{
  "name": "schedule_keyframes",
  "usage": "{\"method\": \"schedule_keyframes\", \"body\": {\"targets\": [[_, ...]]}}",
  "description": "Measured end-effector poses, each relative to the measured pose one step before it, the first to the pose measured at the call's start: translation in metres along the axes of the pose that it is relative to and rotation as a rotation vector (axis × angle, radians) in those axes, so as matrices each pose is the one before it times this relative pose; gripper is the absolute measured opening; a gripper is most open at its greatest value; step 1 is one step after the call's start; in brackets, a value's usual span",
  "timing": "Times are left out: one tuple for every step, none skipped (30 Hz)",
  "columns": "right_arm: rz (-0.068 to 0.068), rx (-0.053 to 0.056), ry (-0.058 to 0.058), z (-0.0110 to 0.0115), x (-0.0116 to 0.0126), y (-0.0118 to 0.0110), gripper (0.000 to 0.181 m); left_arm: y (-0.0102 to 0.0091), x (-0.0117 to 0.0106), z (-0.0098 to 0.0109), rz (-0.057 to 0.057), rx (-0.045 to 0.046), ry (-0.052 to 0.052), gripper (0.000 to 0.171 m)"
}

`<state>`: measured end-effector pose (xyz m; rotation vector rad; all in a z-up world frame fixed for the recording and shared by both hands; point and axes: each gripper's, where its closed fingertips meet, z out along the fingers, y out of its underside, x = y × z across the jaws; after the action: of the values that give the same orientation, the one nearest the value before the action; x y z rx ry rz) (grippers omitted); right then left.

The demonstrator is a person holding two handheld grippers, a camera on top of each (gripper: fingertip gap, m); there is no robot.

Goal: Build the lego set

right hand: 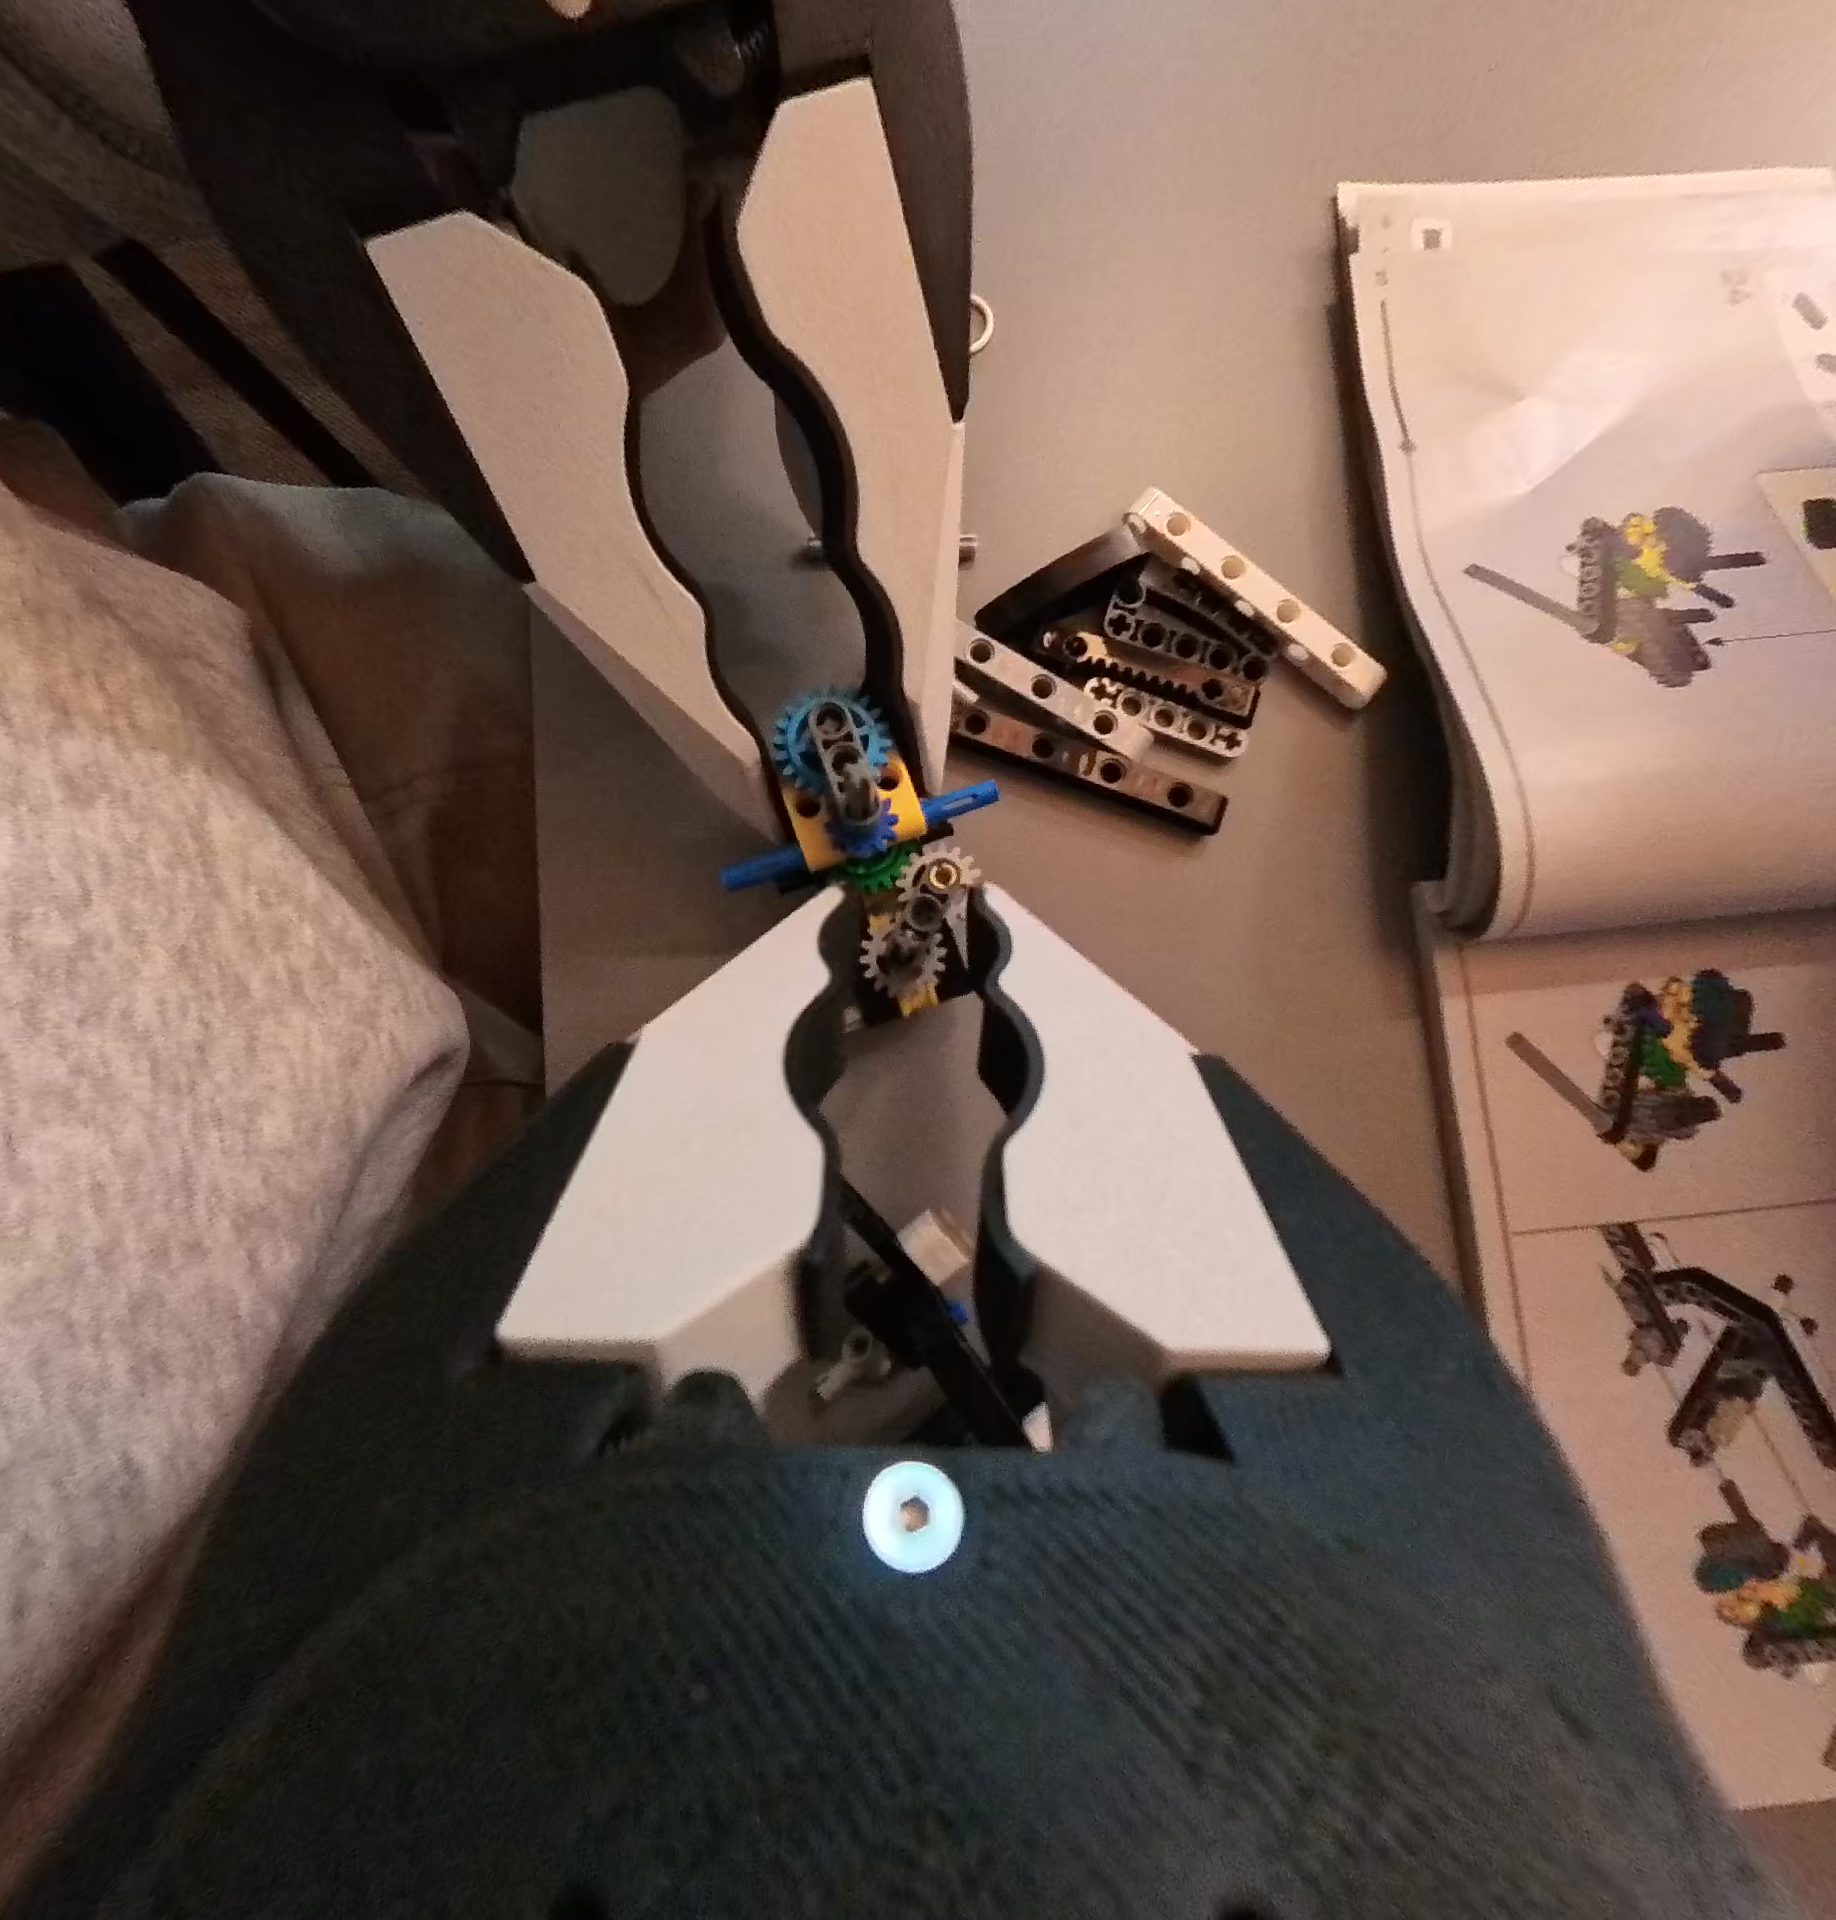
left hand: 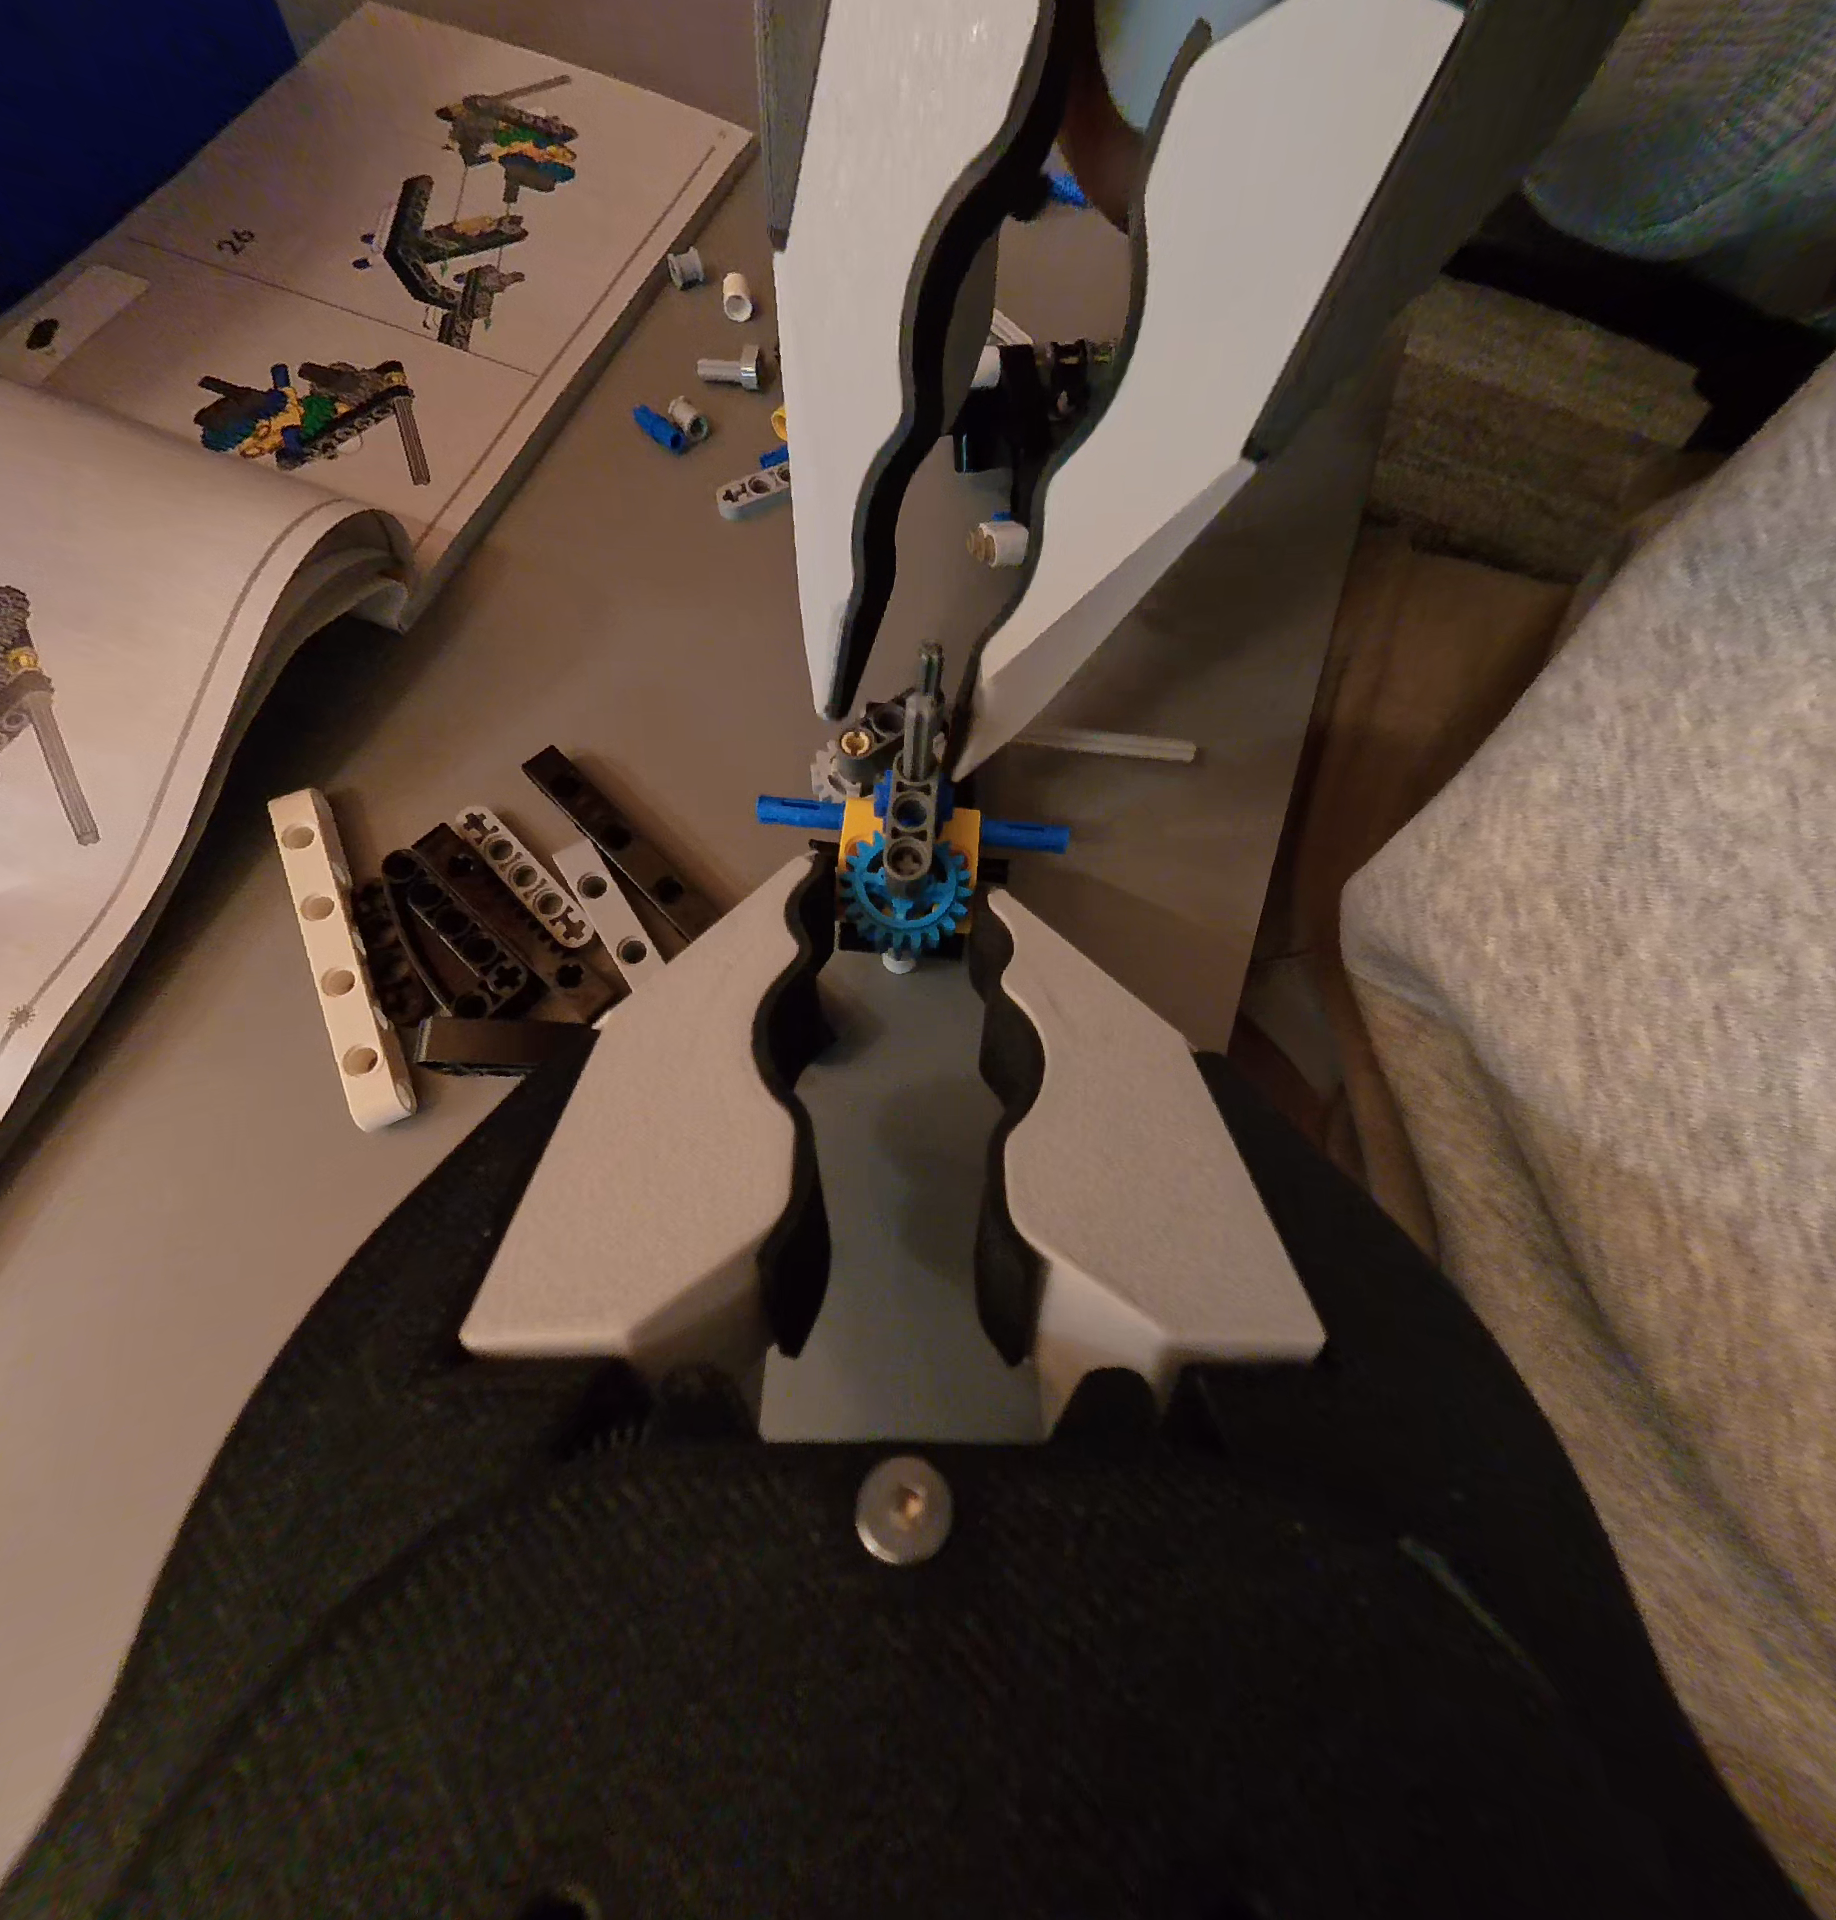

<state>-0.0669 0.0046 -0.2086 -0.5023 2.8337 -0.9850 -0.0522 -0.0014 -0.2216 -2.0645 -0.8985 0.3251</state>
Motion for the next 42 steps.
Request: {"method": "schedule_keyframes", "body": {"targets": [[0.0006, 0.0039, 0.0007, -0.00048, 0.00037, -0.00072, 0.017, -0.00011, 0.00004, 0.00000, 0.0004, -0.00004, -0.0001, 0.024], [0.0015, 0.0011, -0.0010, 0.00004, 0.00021, -0.00025, 0.016, -0.00003, 0.00004, 0.00005, 0.0004, -0.00009, 0.0000, 0.024], [0.0009, -0.0015, -0.0009, 0.00050, 0.00003, 0.00025, 0.015, 0.00009, -0.00002, 0.00006, 0.0001, -0.00005, 0.0000, 0.024], [-0.0002, -0.0028, 0.0003, 0.00080, 0.00021, 0.00058, 0.015, 0.00000, 0.00008, 0.00001, 0.0002, 0.00004, -0.0003, 0.024], [-0.0005, -0.0041, 0.0012, 0.00107, 0.00011, 0.00079, 0.014, 0.00001, -0.00008, 0.00000, 0.0005, -0.00007, -0.0003, 0.024], [-0.0010, -0.0057, 0.0024, 0.00100, 0.00012, 0.00095, 0.013, -0.00003, 0.00004, 0.00005, 0.0004, -0.00010, 0.0000, 0.024], [-0.0027, -0.0072, 0.0046, 0.00093, 0.00035, 0.00109, 0.012, -0.00005, -0.00001, 0.00005, -0.0001, 0.00002, 0.0003, 0.024], [-0.0045, -0.0068, 0.0048, 0.00073, 0.00016, 0.00098, 0.011, -0.00002, 0.00009, 0.00001, -0.0003, 0.00013, 0.0005, 0.024], [-0.0042, -0.0032, 0.0047, 0.00033, 0.00003, 0.00033, 0.011, -0.00002, 0.00003, 0.00001, 0.0003, 0.00013, 0.0004, 0.024], [-0.0018, -0.0019, 0.0033, 0.00005, -0.00003, -0.00002, 0.011, 0.00002, -0.00001, -0.00001, 0.0002, -0.00013, 0.0001, 0.024], [0.0000, -0.0012, 0.0017, 0.00003, -0.00001, 0.00000, 0.011, 0.00004, -0.00006, 0.00011, 0.0000, -0.00006, 0.0001, 0.024], [0.0006, 0.0005, 0.0010, -0.00002, 0.00006, 0.00000, 0.011, 0.00000, 0.00003, 0.00000, -0.0002, 0.00002, 0.0002, 0.024], [0.0016, 0.0016, 0.0003, -0.00002, -0.00004, -0.00004, 0.011, -0.00002, -0.00007, 0.00000, -0.0004, 0.00008, 0.0003, 0.024], [0.0025, 0.0019, -0.0005, -0.00004, -0.00002, -0.00002, 0.011, -0.00005, -0.00004, 0.00005, -0.0003, 0.00001, 0.0001, 0.024], [0.0023, 0.0021, -0.0007, -0.00029, -0.00009, -0.00004, 0.012, 0.00005, -0.00012, 0.00010, -0.0004, -0.00017, -0.0005, 0.024], [0.0025, 0.0031, 0.0020, -0.00050, 0.00015, -0.00031, 0.017, -0.00001, 0.00004, 0.00000, -0.0002, 0.00007, 0.0002, 0.024], [0.0038, 0.0026, 0.0045, -0.00109, 0.00054, -0.00032, 0.022, -0.00001, -0.00009, -0.00001, -0.0003, -0.00003, 0.0002, 0.024], [0.0048, 0.0027, 0.0036, -0.00189, 0.00034, -0.00045, 0.025, 0.00003, -0.00006, 0.00011, -0.0001, 0.00002, 0.0001, 0.024], [0.0047, 0.0065, 0.0055, -0.00273, 0.00035, -0.00103, 0.027, 0.00000, -0.00001, 0.00000, 0.0001, -0.00002, -0.0001, 0.024], [0.0038, 0.0118, 0.0115, -0.00358, 0.00090, -0.00157, 0.028, -0.00004, -0.00008, 0.00005, 0.0000, -0.00003, -0.0001, 0.024], [0.0030, 0.0156, 0.0152, -0.00410, 0.00111, -0.00186, 0.030, -0.00003, 0.00004, 0.00006, 0.0001, -0.00003, -0.0002, 0.024], [0.0032, 0.0176, 0.0142, -0.00435, 0.00086, -0.00178, 0.030, 0.00004, -0.00012, 0.00011, 0.0001, -0.00005, -0.0003, 0.024], [0.0059, 0.0170, 0.0130, -0.00408, 0.00049, -0.00127, 0.031, -0.00003, -0.00001, 0.00005, 0.0003, -0.00008, -0.0004, 0.024], [0.0082, 0.0126, 0.0127, -0.00339, 0.00030, -0.00038, 0.032, 0.00000, 0.00001, 0.00004, 0.0004, -0.00025, -0.0003, 0.024], [0.0071, 0.0082, 0.0119, -0.00246, 0.00008, 0.00058, 0.032, 0.00006, -0.00006, 0.00010, -0.0001, -0.00020, 0.0001, 0.024], [0.0054, 0.0054, 0.0107, -0.00145, -0.00010, 0.00137, 0.032, -0.00001, -0.00008, -0.00001, -0.0004, 0.00004, 0.0002, 0.024], [0.0042, 0.0016, 0.0108, -0.00047, 0.00014, 0.00203, 0.032, -0.00004, -0.00007, 0.00005, 0.0000, -0.00003, 0.0000, 0.024], [0.0017, -0.0021, 0.0097, 0.00032, 0.00020, 0.00243, 0.032, -0.00001, 0.00008, 0.00006, 0.0007, -0.00014, -0.0006, 0.024], [0.0003, -0.0045, 0.0068, 0.00098, 0.00008, 0.00265, 0.032, 0.00007, -0.00012, 0.00010, 0.0010, -0.00026, -0.0008, 0.024], [0.0022, -0.0067, 0.0023, 0.00155, -0.00001, 0.00243, 0.033, 0.00002, 0.00000, 0.00004, 0.0011, -0.00033, -0.0009, 0.024], [0.0067, -0.0080, -0.0060, 0.00204, -0.00080, 0.00191, 0.034, 0.00000, 0.00000, 0.00005, 0.0010, -0.00019, -0.0010, 0.024], [0.0128, -0.0094, -0.0146, 0.00276, -0.00152, 0.00157, 0.036, 0.00010, -0.00004, 0.00006, 0.0008, -0.00010, -0.0008, 0.024], [0.0163, -0.0109, -0.0172, 0.00356, -0.00169, 0.00115, 0.039, -0.00003, -0.00009, 0.00005, 0.0007, -0.00009, -0.0008, 0.024], [0.0124, -0.0088, -0.0146, 0.00373, -0.00154, 0.00054, 0.038, -0.00003, -0.00003, 0.00005, 0.0003, -0.00007, -0.0005, 0.024], [0.0031, -0.0064, -0.0067, 0.00368, -0.00087, 0.00021, 0.036, 0.00008, -0.00002, 0.00006, -0.0001, 0.00002, -0.0001, 0.024], [-0.0059, -0.0058, 0.0027, 0.00315, 0.00008, 0.00029, 0.035, -0.00001, -0.00011, -0.00001, -0.0003, 0.00003, 0.0001, 0.024], [-0.0103, -0.0046, 0.0055, 0.00261, 0.00051, 0.00004, 0.031, 0.00000, 0.00002, 0.00000, -0.0002, 0.00002, 0.0000, 0.024], [-0.0093, -0.0017, 0.0021, 0.00185, 0.00017, -0.00047, 0.027, 0.00000, -0.00003, 0.00000, 0.0000, 0.00000, -0.0002, 0.024], [-0.0059, 0.0029, -0.0014, 0.00112, -0.00024, -0.00124, 0.022, 0.00003, -0.00005, 0.00011, -0.0002, 0.00000, 0.0001, 0.024], [-0.0039, 0.0061, -0.0050, 0.00031, -0.00058, -0.00167, 0.016, 0.00003, -0.00003, -0.00006, -0.0003, 0.00004, 0.0002, 0.024], [-0.0018, 0.0046, -0.0042, 0.00004, -0.00034, -0.00139, 0.011, -0.00005, -0.00004, 0.00005, -0.0004, 0.00002, 0.0000, 0.024], [-0.0020, -0.0019, 0.0008, 0.00001, 0.00050, -0.00035, 0.009, 0.00011, -0.00003, 0.00001, -0.0002, 0.00005, 0.0002, 0.024]]}}
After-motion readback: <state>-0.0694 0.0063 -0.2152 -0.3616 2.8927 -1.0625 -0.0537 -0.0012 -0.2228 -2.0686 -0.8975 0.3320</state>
